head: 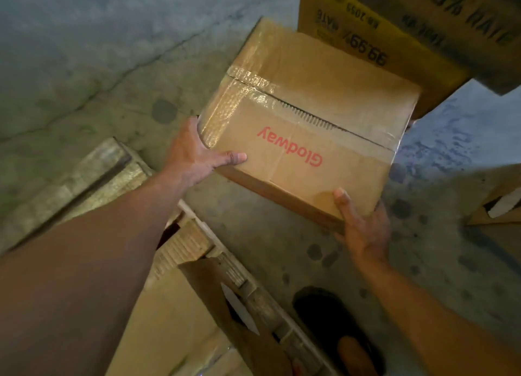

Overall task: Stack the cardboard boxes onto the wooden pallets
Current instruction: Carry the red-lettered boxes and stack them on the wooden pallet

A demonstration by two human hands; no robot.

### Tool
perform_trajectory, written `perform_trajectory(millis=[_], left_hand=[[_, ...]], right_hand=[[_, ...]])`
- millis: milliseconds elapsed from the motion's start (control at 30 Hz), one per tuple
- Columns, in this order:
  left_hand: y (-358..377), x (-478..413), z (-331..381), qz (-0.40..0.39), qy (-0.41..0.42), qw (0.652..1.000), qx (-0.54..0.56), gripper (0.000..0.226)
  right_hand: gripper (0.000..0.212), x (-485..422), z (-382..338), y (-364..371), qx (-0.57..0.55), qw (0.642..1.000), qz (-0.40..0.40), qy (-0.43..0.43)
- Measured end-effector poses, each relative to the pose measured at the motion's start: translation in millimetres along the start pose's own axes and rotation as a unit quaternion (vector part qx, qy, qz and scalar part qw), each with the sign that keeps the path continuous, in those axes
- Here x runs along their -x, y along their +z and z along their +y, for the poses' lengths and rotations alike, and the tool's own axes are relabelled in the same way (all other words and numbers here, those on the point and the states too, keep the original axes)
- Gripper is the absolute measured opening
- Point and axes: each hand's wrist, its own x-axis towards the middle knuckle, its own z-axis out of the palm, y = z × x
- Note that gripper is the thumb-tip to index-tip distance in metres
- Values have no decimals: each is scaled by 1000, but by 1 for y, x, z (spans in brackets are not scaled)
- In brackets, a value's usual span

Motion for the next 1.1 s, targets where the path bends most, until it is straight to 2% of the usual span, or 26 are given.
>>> perform_trajectory(millis=[167, 300, 467, 533, 667, 800, 967, 1067, 1100], left_hand=[[-101, 60, -20, 141, -41, 986, 82, 85], [-167, 116, -53, 244, -77, 954, 155, 93], [-221, 183, -109, 339, -136, 915, 169, 113], [-232, 210, -129, 365, -161, 902, 167, 110], [-227, 249, -172, 387, -204, 884, 168, 100], [-195, 277, -212, 384, -247, 869, 191, 97], [-144, 296, -244, 379, -291, 855, 200, 93], [-125, 302, -256, 363, -314, 856, 194, 91], [-121, 304, -260, 358, -324, 856, 185, 93]], right_hand=[[72, 32, -101, 38, 66, 983, -127, -117], [79, 69, -162, 92, 107, 956, -178, -207], [68, 126, -192, 156, 139, 917, -256, -272], [61, 149, -188, 176, 135, 906, -290, -278], [59, 183, -159, 201, 133, 882, -368, -264], [75, 186, -115, 215, 121, 876, -411, -221], [47, 179, -69, 214, 158, 867, -419, -219], [67, 171, -45, 212, 194, 858, -425, -213], [68, 171, -40, 211, 211, 857, -418, -217]])
